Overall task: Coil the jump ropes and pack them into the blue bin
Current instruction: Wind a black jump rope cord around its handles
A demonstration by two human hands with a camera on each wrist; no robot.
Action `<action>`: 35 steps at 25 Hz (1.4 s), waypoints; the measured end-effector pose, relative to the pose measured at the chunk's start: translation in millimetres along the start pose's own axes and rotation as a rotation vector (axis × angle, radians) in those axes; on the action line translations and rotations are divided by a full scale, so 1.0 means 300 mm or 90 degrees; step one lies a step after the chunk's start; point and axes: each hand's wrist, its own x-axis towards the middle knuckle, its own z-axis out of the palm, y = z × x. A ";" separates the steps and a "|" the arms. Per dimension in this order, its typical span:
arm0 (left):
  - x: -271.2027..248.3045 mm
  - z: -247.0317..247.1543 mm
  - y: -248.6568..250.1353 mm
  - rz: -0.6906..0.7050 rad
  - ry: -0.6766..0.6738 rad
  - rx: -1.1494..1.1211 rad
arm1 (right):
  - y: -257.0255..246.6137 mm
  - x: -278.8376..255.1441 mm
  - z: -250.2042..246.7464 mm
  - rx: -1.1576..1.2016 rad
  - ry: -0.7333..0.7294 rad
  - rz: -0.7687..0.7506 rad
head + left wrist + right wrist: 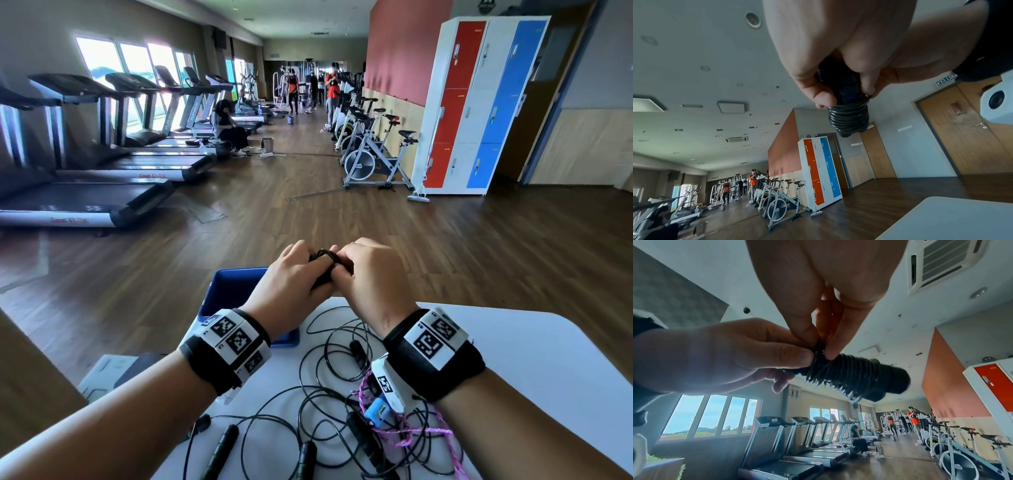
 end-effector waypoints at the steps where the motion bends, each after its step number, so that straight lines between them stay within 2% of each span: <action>1: -0.003 0.006 0.001 -0.018 0.011 -0.009 | 0.000 -0.002 0.002 0.031 0.022 0.016; 4: -0.014 0.020 0.007 -0.050 0.042 -0.014 | 0.002 0.011 0.008 0.097 0.077 0.076; 7: -0.020 0.024 0.000 -0.066 0.059 -0.062 | 0.016 0.009 0.022 0.103 0.040 0.088; 10: -0.019 0.000 -0.024 -0.073 0.023 -0.102 | 0.043 -0.009 0.009 0.194 0.006 0.094; 12: -0.024 -0.013 -0.033 -0.065 -0.016 -0.126 | 0.051 -0.017 -0.006 0.196 -0.013 0.051; 14: -0.027 -0.020 -0.034 -0.061 -0.033 -0.159 | 0.058 -0.015 -0.017 0.130 -0.020 -0.020; 21: -0.015 -0.040 -0.046 -0.074 -0.017 -0.212 | 0.077 0.021 -0.054 -0.011 -0.063 -0.111; 23: -0.003 -0.053 -0.061 -0.099 -0.015 -0.208 | 0.066 0.018 -0.064 -0.040 -0.114 -0.114; 25: 0.012 -0.075 -0.087 -0.117 -0.011 -0.184 | 0.061 0.001 -0.083 -0.020 -0.219 -0.115; 28: 0.023 -0.099 -0.108 -0.119 -0.049 -0.181 | 0.064 -0.024 -0.109 -0.014 -0.325 -0.125; 30: 0.029 -0.103 -0.111 -0.132 -0.062 -0.224 | 0.075 -0.033 -0.113 0.036 -0.324 -0.080; 32: 0.039 -0.102 -0.111 -0.144 -0.064 -0.264 | 0.089 -0.036 -0.115 0.112 -0.299 0.011; 35: 0.038 -0.094 -0.102 -0.116 -0.076 -0.233 | 0.102 -0.028 -0.126 0.268 -0.250 0.086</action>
